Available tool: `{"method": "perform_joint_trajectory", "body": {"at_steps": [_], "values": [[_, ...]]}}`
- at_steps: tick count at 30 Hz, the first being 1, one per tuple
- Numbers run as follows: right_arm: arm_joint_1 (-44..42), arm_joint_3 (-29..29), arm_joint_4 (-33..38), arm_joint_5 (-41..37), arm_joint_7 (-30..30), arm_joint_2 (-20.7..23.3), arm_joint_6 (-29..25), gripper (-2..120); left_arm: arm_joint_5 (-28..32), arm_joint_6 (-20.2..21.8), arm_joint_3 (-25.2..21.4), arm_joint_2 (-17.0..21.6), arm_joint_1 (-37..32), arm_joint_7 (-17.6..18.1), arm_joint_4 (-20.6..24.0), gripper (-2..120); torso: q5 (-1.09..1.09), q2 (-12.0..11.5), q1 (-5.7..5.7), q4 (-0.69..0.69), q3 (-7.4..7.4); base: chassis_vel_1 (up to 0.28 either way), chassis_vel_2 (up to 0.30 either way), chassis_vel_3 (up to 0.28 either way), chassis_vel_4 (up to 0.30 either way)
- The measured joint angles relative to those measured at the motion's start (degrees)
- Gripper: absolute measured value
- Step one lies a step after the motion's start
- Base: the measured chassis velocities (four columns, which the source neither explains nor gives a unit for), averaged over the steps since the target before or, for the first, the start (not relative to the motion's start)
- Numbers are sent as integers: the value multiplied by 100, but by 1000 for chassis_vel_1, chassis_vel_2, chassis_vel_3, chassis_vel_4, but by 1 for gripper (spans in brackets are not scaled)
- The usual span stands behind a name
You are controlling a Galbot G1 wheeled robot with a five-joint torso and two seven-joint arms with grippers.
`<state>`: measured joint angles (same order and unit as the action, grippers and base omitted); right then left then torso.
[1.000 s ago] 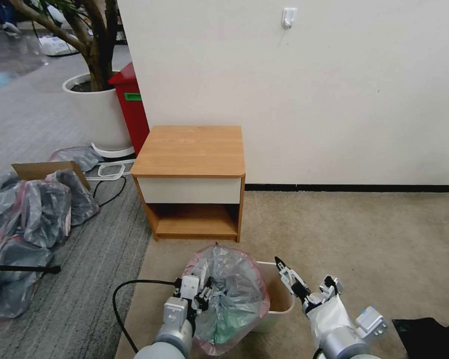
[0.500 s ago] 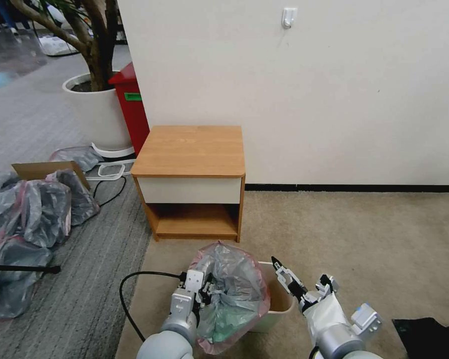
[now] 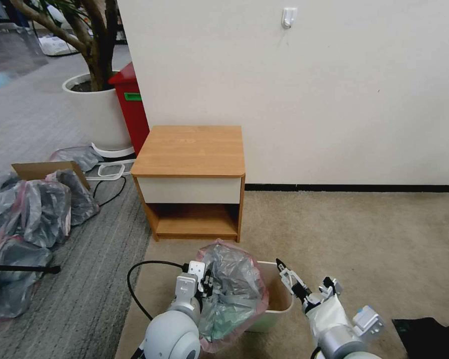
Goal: Pick up the garbage bag from the table and place it over the trash can.
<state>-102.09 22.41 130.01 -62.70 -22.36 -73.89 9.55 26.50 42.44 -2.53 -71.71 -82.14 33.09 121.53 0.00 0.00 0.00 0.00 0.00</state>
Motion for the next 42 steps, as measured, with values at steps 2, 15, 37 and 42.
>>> {"method": "perform_joint_trajectory", "body": {"at_steps": [2, 15, 37, 42], "values": [[-9, 28, 7, -6, 2, -3, -1, 100, 71, -5, -2, 0, -4, 10, -37, 18, 0, 0, 0, 0, 0, 0, 0, 0, 0], [-75, -220, 220, 1503, 513, 162, -42, 100, 8, -863, -142, -11, -328, -490, -72, 8, -1, 0, 0, 0, 0, 0, 0, 0, 0], [661, -1301, 467, 2060, 114, 681, 1063, 99, -731, -3116, -931, 66, -933, -2081, 36, 8, 0, -1, 0, 0, 0, 0, 0, 0, 0], [840, -1298, 275, 1903, 62, 546, 1066, 96, -852, -3359, -971, 40, -1017, -2203, 51, 8, -1, -1, 0, 0, 0, 0, 0, 0, 0]]}}
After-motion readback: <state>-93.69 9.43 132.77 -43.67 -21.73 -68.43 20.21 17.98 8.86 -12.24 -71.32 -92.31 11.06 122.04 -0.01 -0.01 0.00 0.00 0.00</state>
